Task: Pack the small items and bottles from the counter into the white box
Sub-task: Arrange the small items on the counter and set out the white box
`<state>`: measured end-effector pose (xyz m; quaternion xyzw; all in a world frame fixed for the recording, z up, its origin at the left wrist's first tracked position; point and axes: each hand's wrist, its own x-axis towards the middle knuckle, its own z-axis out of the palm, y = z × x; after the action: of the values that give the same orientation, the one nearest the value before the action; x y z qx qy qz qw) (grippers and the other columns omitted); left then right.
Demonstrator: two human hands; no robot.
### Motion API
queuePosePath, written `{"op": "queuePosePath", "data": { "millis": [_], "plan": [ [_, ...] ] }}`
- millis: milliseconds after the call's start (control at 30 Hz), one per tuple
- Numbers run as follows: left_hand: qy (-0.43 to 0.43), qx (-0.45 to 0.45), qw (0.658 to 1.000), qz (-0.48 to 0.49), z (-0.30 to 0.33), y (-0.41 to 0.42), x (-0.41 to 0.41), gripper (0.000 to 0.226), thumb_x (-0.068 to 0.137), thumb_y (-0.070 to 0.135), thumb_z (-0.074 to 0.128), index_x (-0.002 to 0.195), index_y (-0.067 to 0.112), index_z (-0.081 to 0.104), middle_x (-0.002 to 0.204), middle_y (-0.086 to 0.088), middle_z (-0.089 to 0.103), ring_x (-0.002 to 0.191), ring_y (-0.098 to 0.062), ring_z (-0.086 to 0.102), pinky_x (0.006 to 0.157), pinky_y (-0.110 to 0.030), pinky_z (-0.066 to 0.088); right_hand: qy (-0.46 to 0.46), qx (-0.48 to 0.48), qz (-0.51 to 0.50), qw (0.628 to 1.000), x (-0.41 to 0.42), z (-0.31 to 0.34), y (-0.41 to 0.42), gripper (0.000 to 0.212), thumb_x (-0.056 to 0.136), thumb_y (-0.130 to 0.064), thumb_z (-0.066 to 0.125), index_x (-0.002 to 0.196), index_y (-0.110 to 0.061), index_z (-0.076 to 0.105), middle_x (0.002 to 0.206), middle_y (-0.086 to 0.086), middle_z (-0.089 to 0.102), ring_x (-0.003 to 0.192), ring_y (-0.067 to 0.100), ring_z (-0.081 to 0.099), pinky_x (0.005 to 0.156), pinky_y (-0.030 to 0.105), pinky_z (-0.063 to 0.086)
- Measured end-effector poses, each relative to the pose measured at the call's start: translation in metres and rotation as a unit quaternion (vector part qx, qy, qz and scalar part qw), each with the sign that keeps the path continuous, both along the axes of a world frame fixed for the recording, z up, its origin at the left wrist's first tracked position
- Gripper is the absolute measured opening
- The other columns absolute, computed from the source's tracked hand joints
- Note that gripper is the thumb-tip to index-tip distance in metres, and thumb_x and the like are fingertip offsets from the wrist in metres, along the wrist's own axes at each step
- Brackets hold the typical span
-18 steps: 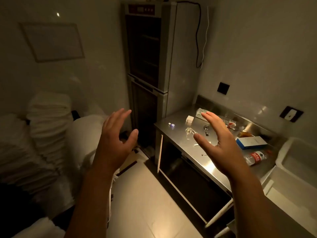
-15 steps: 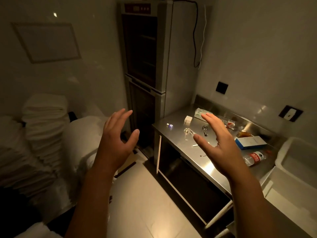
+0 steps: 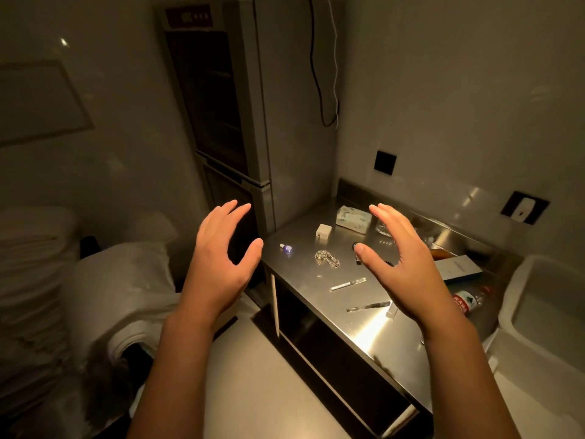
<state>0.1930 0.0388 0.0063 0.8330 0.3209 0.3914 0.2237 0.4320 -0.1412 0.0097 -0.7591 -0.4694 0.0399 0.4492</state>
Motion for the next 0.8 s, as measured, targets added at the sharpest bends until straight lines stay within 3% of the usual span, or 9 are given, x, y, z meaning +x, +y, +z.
{"op": "queuePosePath", "data": {
  "millis": [200,433,633,800],
  "plan": [
    [0.023,0.008,1.000,-0.002,0.002,0.011,0.058,0.060,0.095,0.050,0.054,0.152,0.040,0.040,0.161,0.021,0.032,0.155,-0.008,0.018,0.120,-0.034,0.022,0.003,0.007,0.005,1.000,0.052,-0.004,0.006,0.067,0.093,-0.054,0.062,0.152,-0.047,0.033,0.162,-0.023,0.027,0.147,0.005,0.031,0.110,0.034,0.033],
    [0.030,0.028,0.999,-0.027,0.003,0.031,0.112,0.057,0.097,0.037,0.063,0.151,0.035,0.045,0.159,0.015,0.038,0.153,-0.012,0.024,0.121,-0.036,0.023,0.011,0.011,-0.003,1.000,0.097,-0.007,0.012,0.066,0.093,-0.056,0.061,0.152,-0.051,0.030,0.162,-0.027,0.024,0.148,0.002,0.028,0.113,0.033,0.033],
    [0.034,0.024,0.997,-0.061,-0.005,0.065,0.160,0.057,0.097,0.040,0.062,0.151,0.037,0.044,0.160,0.017,0.037,0.153,-0.009,0.022,0.119,-0.026,0.018,0.008,0.003,-0.032,0.999,0.130,-0.008,0.029,0.068,0.091,-0.056,0.060,0.152,-0.048,0.032,0.162,-0.026,0.024,0.148,0.000,0.026,0.111,0.028,0.030],
    [0.035,0.003,0.993,-0.112,-0.015,0.109,0.211,0.058,0.098,0.039,0.062,0.152,0.036,0.043,0.161,0.015,0.036,0.155,-0.012,0.021,0.125,-0.041,0.023,0.019,-0.011,-0.071,0.997,0.158,-0.013,0.056,0.067,0.092,-0.056,0.061,0.152,-0.050,0.032,0.162,-0.028,0.022,0.150,0.001,0.024,0.117,0.035,0.030]
  ]
}}
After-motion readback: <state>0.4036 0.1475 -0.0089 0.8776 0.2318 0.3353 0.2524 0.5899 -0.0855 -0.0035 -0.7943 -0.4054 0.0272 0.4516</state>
